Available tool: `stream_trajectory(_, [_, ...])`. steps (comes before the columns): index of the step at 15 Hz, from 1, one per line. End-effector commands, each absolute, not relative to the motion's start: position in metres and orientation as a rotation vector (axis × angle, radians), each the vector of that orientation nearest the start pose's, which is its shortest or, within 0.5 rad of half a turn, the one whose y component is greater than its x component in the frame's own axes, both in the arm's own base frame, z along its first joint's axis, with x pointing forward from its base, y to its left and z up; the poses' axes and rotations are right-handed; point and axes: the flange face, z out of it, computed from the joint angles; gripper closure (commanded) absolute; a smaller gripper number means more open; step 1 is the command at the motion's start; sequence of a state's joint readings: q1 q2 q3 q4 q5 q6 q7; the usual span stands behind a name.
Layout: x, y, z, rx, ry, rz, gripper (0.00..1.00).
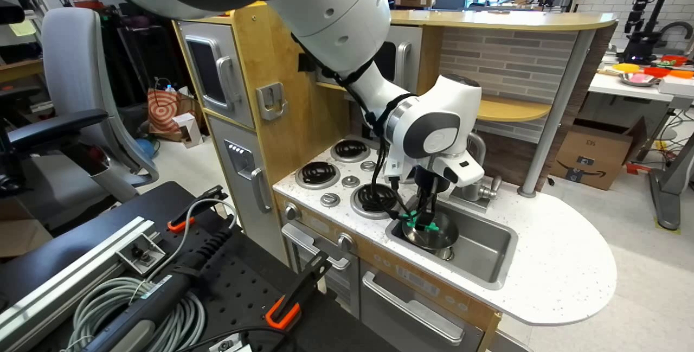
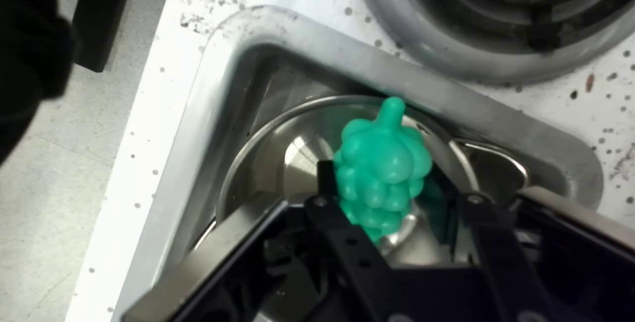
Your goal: Pick up the green toy from the stove and put it in the pot in the sink.
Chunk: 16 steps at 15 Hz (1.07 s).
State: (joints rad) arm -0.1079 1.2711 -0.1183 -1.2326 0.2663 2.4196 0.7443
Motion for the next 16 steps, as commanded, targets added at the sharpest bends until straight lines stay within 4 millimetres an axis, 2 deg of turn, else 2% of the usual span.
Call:
stream_trajectory(1, [0.695,-0.149,-0.028,-2.623,1.695,0.097,0.81])
stream_trajectory(3, [0.696,-0.153,-0.029,-2.613,1.715,0.098,0.81])
stream_trajectory(4, [0.696,-0.153,-0.030,-2.613,1.722,0.107,0.31])
stream_trajectory(6, [0.693,-0.148,-0.034,-2.619,1.718,0.167,0.23])
stream_trajectory(9, [0.685,-0.135,-0.040,-2.643,1.675,0.298,0.02])
stream_trajectory(11, [0.678,-0.124,-0.035,-2.657,1.639,0.388,0.00])
stream_trajectory(12, [0.676,-0.123,-0.025,-2.667,1.617,0.374,0.00])
stream_trajectory(16, [0.674,-0.113,0.018,-2.707,1.447,0.160,0.00])
